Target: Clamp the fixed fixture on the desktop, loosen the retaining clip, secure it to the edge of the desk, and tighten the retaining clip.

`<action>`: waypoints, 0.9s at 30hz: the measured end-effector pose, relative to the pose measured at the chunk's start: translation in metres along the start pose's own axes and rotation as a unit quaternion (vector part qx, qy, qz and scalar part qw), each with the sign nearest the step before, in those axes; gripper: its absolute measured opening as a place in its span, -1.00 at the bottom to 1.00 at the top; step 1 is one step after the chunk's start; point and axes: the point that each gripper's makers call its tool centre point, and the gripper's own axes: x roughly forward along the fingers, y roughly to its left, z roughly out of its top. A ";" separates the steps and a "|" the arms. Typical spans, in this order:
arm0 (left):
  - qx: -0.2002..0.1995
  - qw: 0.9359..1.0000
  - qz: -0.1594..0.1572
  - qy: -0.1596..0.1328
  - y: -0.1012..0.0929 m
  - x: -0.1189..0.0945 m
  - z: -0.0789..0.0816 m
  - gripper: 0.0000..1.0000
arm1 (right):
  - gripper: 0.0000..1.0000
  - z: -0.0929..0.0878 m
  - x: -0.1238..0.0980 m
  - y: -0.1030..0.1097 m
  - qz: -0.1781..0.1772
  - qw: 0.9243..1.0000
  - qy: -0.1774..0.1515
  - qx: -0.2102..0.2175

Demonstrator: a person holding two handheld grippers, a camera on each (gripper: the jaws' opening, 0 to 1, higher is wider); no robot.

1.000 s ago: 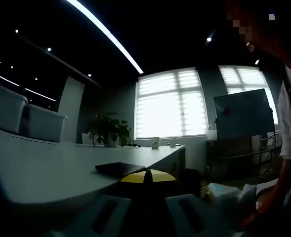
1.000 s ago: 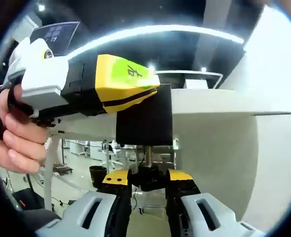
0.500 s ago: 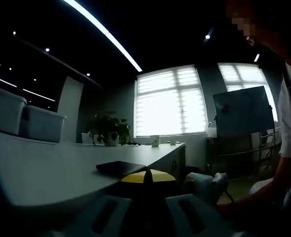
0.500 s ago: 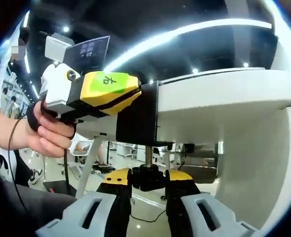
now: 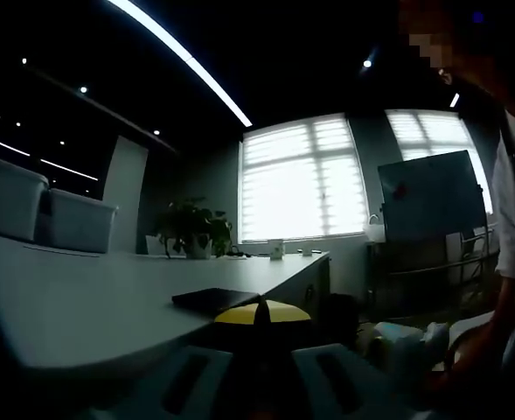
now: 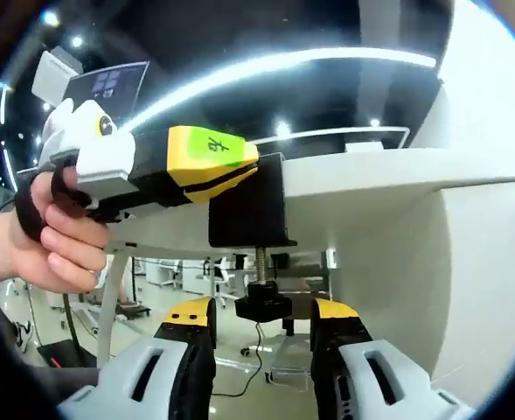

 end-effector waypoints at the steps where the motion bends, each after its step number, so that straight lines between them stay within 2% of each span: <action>1: 0.000 1.000 0.000 -0.001 0.000 0.000 0.000 -0.98 | -0.17 -0.003 0.001 0.001 -0.002 1.000 0.007 -0.002; 4: 0.001 1.000 0.001 -0.002 0.000 0.000 0.000 -0.98 | -0.09 -0.010 0.009 0.000 -0.008 1.000 0.013 -0.003; 9: 0.000 1.000 0.001 -0.004 0.001 -0.001 0.001 -0.98 | -0.07 -0.002 0.018 -0.005 -0.017 1.000 0.010 -0.001; 11: -0.001 1.000 0.000 -0.005 0.001 -0.001 0.001 -0.98 | -0.12 0.000 0.021 -0.007 -0.023 1.000 0.009 -0.004; 14: -0.001 1.000 0.000 -0.004 0.001 -0.001 0.001 -0.98 | -0.45 -0.002 0.020 -0.006 -0.022 1.000 0.013 0.001; 23: -0.002 1.000 -0.001 -0.004 0.001 0.000 0.002 -0.98 | -0.47 -0.006 0.021 -0.005 -0.016 1.000 0.019 -0.017; 27: 0.000 1.000 0.000 -0.003 0.001 0.000 0.002 -0.98 | -0.48 -0.005 0.023 -0.002 0.010 1.000 0.016 -0.016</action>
